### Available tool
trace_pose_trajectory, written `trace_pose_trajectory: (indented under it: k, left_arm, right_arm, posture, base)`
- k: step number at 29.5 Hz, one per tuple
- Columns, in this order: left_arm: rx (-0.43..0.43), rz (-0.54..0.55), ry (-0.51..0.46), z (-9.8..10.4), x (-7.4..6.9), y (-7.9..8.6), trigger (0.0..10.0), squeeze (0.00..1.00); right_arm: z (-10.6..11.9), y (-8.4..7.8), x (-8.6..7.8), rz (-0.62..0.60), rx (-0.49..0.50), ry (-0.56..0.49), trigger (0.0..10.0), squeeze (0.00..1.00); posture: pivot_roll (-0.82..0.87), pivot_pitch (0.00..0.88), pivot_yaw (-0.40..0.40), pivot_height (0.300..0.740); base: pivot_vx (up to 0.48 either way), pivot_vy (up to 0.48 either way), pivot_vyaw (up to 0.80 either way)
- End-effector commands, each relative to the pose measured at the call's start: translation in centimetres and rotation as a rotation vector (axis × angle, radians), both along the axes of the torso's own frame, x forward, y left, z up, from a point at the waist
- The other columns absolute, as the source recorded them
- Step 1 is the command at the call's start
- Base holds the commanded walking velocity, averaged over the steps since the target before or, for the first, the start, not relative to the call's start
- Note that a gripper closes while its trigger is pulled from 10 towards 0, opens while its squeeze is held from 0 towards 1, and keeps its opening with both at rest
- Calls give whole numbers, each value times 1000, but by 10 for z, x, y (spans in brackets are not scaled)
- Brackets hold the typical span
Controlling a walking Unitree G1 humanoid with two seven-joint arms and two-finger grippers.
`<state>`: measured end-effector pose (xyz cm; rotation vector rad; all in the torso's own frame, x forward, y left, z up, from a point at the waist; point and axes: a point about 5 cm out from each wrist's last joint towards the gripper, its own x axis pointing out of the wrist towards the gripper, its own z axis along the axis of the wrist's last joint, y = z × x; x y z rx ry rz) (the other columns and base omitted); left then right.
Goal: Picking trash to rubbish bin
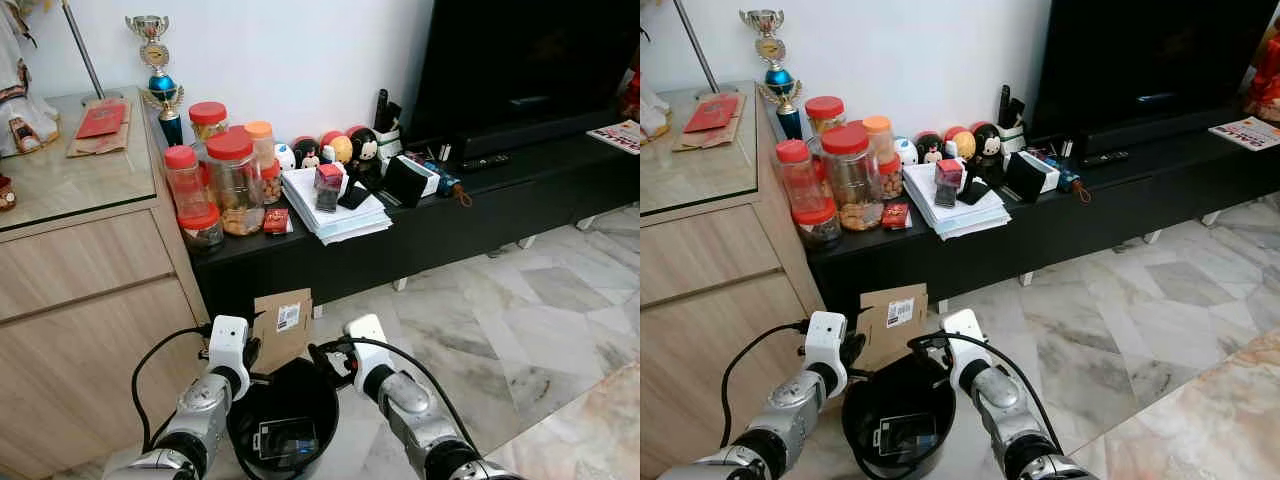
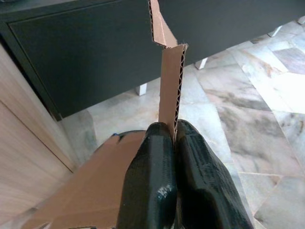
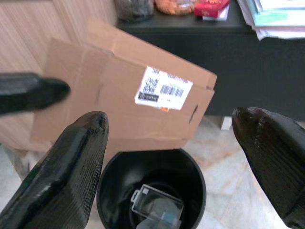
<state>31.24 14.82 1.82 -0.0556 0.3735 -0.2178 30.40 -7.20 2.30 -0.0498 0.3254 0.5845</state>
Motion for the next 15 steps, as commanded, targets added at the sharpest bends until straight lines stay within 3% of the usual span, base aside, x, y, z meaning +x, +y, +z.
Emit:
trace_pose_trajectory:
  k: [1,15]
  left_arm:
    - [-13,7,-3,3,3,1,10000,0]
    - [-105,20,53,-3,-1,-1,10000,0]
  right_arm:
    - [8,4,5,25,10,-41,10000,0]
    - [13,7,3,78,22,-79,10000,0]
  posture:
    - [-27,0,-23,740]
    - [-38,0,-30,740]
  base:
    - [0,0,0]
    - [0,0,0]
